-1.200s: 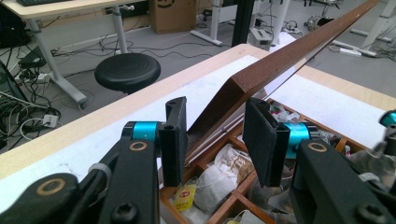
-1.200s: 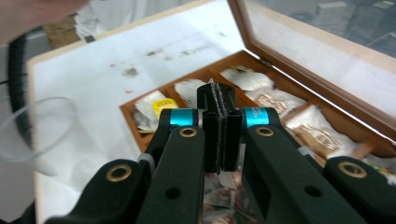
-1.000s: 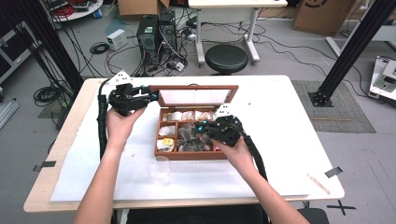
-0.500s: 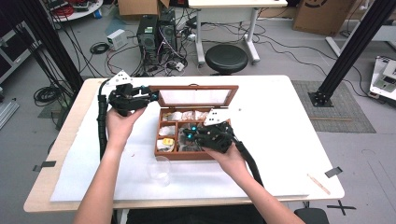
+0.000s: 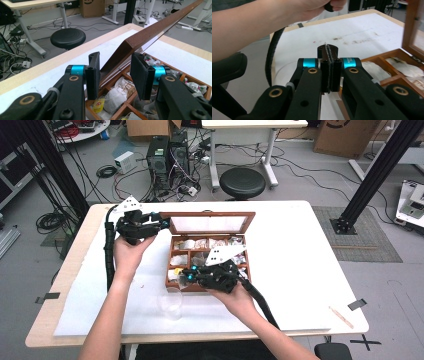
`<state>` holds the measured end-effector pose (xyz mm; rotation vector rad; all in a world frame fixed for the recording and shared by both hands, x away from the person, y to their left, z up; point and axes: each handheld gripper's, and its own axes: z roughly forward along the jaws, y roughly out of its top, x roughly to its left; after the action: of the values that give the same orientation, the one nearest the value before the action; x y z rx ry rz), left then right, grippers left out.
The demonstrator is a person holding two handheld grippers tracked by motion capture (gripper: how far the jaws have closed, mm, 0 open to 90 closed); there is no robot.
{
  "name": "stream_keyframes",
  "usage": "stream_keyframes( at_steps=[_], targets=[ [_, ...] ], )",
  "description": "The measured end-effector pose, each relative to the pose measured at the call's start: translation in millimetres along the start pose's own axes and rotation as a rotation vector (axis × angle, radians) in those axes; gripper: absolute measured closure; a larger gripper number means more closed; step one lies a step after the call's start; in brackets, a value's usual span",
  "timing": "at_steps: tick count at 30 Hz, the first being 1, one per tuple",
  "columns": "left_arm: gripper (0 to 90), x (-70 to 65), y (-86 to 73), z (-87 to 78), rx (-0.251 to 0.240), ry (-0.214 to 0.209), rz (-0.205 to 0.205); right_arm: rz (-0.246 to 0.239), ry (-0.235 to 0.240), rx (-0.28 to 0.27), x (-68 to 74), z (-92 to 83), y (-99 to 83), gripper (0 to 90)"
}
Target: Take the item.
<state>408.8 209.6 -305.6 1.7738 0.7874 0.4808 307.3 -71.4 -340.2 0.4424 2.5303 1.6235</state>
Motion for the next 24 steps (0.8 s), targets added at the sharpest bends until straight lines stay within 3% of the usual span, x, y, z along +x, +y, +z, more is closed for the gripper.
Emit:
stream_keyframes(
  at_steps=[16,24],
  targets=[
    [60.0,-0.2,0.4,-0.5,0.011,0.001,0.012,-0.026,0.075,0.018,21.0,26.8,-2.2,90.0],
    [60.0,-0.7,0.4,-0.5,0.011,0.001,0.013,-0.043,0.087,0.04,26.6,36.2,-5.2,90.0]
  ],
)
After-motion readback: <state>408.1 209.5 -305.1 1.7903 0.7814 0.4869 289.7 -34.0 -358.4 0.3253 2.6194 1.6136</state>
